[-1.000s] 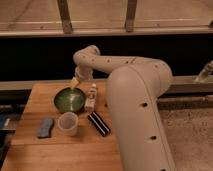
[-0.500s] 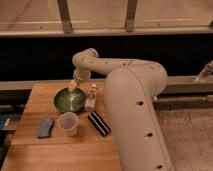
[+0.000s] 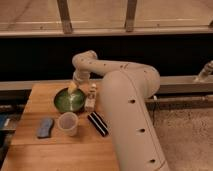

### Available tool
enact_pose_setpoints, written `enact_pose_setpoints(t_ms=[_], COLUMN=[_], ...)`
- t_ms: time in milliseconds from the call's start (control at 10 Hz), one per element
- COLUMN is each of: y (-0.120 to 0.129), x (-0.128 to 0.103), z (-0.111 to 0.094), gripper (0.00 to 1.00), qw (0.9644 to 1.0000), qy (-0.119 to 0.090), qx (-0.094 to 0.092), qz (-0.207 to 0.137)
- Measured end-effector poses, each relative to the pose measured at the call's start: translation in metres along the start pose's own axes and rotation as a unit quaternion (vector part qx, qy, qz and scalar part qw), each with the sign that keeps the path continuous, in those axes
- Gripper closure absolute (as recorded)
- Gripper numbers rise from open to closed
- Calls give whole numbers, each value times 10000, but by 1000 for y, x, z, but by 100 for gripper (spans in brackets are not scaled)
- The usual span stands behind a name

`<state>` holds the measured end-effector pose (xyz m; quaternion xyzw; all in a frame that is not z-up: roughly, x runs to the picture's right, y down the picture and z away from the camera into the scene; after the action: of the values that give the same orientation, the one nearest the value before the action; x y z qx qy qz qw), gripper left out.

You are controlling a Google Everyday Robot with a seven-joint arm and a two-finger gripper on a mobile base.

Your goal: Drag the ceramic bowl in a circle

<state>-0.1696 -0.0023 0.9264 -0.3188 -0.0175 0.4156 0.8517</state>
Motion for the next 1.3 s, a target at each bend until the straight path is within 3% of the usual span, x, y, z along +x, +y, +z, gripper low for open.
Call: enact_pose_setpoints(t_ms=[700,900,1300], y=[-14,-15,-11], x=[5,9,32], z=[45,52,41], gripper=[21,34,76], qw=[9974,9964,9946], qy=[666,799,970], qx=[-236,-273,-277], qz=[106,123,228])
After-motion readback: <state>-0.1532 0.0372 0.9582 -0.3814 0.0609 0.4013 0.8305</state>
